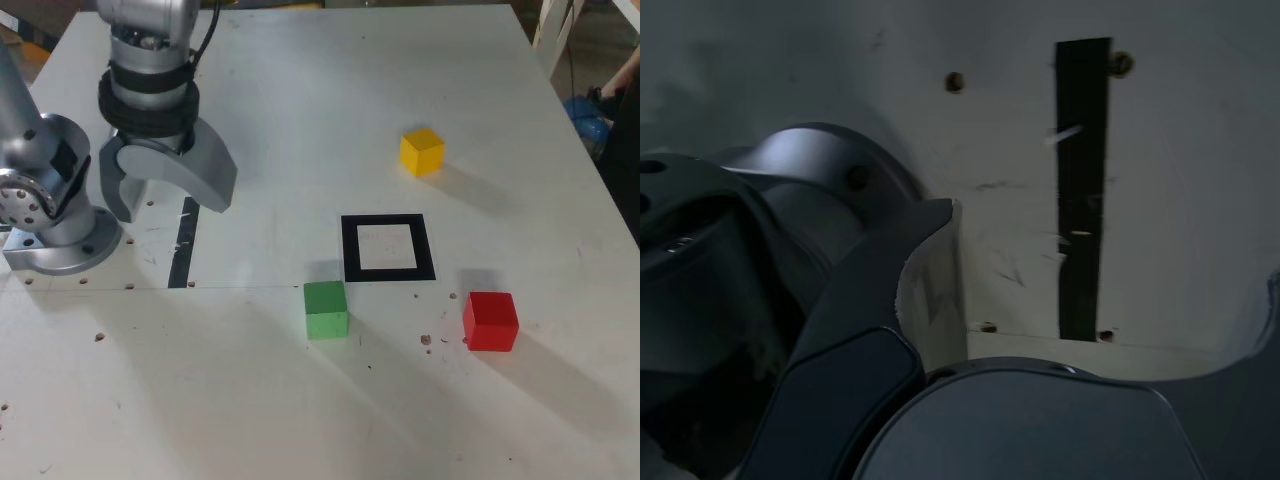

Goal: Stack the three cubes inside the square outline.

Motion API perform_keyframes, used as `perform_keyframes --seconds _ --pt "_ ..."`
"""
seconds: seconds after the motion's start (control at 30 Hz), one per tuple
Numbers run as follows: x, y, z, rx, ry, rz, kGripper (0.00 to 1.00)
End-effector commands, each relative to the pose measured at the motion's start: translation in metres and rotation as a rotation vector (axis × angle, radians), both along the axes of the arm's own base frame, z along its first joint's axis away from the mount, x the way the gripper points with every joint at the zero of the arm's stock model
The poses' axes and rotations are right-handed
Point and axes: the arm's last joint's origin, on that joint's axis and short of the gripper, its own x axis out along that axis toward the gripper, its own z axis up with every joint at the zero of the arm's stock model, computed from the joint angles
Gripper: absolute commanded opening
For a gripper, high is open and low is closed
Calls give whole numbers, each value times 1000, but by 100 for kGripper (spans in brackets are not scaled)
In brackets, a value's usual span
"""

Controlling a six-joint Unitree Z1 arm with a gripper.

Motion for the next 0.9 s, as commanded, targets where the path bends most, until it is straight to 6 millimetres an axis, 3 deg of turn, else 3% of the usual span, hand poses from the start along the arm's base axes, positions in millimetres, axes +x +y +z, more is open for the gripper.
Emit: perform_keyframes --seconds 0.0,0.23,0.4,0.57,0.7,0.87 --pt "4 0 2 -2 0 0 98" --pt "22 -1 33 15 -49 -12 98" --pt "51 0 69 65 -93 -43 98" --pt "79 -7 90 63 -127 -78 98" --pt "103 -34 108 24 -167 -138 98" --pt "138 -97 136 -5 -206 -235 98"
